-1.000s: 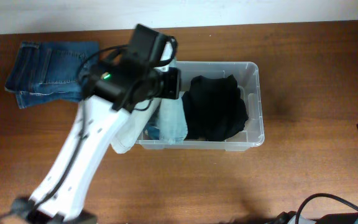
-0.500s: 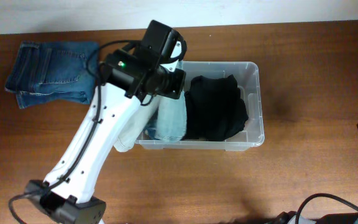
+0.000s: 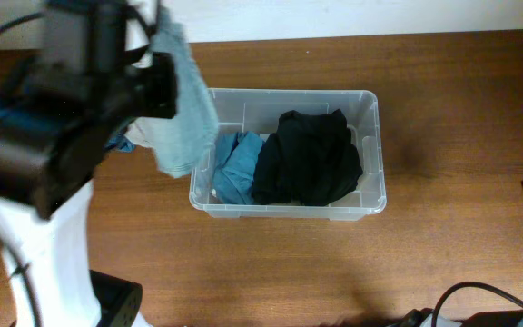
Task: Pack container
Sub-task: 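Lift the light-wash denim and carry it toward the container, then lower the light-wash denim into the container over the garments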
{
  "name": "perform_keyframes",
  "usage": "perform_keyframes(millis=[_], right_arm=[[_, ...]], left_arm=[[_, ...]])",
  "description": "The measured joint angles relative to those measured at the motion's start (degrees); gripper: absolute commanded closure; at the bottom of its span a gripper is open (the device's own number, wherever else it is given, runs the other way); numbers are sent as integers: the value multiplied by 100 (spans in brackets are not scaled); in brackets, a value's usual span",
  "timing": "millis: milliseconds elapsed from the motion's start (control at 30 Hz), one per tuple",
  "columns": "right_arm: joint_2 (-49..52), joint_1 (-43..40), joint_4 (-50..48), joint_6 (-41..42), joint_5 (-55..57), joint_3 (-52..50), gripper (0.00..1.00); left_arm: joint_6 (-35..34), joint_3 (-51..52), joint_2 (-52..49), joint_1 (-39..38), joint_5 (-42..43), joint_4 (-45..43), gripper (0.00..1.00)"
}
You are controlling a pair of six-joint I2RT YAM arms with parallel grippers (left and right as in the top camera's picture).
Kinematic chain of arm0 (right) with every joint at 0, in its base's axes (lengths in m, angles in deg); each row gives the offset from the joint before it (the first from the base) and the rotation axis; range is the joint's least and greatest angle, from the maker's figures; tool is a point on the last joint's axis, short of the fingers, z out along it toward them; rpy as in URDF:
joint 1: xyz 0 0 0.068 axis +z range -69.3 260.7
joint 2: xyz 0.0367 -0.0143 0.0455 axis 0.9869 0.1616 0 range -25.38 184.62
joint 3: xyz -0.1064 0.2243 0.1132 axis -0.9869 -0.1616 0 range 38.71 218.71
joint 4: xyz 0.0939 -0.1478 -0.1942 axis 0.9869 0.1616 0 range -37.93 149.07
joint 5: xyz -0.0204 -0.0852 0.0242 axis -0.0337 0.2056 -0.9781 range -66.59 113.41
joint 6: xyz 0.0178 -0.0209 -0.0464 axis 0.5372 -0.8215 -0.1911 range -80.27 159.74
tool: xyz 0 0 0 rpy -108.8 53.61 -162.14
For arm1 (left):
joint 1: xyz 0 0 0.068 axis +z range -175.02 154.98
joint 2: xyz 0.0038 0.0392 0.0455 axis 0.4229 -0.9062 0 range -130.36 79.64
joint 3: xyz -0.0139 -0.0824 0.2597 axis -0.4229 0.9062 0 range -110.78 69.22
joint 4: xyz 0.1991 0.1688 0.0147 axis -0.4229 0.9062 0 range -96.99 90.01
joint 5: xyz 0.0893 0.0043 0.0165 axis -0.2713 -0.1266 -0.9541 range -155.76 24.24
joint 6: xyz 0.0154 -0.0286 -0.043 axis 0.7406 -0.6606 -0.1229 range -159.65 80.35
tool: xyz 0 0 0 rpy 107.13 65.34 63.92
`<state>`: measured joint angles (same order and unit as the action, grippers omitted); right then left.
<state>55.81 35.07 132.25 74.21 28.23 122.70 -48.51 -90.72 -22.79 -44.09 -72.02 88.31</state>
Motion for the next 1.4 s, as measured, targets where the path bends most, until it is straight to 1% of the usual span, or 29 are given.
perform_keyframes(millis=[167,333,433,800,1000,1100,1267,1400], right_arm=[[0,0,0,2,0,0,2],[0,0,0,-2,0,0,2],[0,0,0,0,0,0,2],[0,0,0,4,0,-2,2],[0,0,0,4,0,0,2],[0,0,0,-2,0,0,2],[0,0,0,4,0,0,2],[0,0,0,0,0,0,2]], left_arm=[[98,-632,33,46,595,155,99],[114,-684,33,46,1064,173,99],[92,-557,33,39,1274,173,99],[-151,509,-125,31,1687,173,99],[-166,647,-317,22,2210,173,99],[-168,669,-391,-120,2361,173,98],[-168,673,-520,-516,2345,173,96],[-168,673,-730,-647,2317,173,95]])
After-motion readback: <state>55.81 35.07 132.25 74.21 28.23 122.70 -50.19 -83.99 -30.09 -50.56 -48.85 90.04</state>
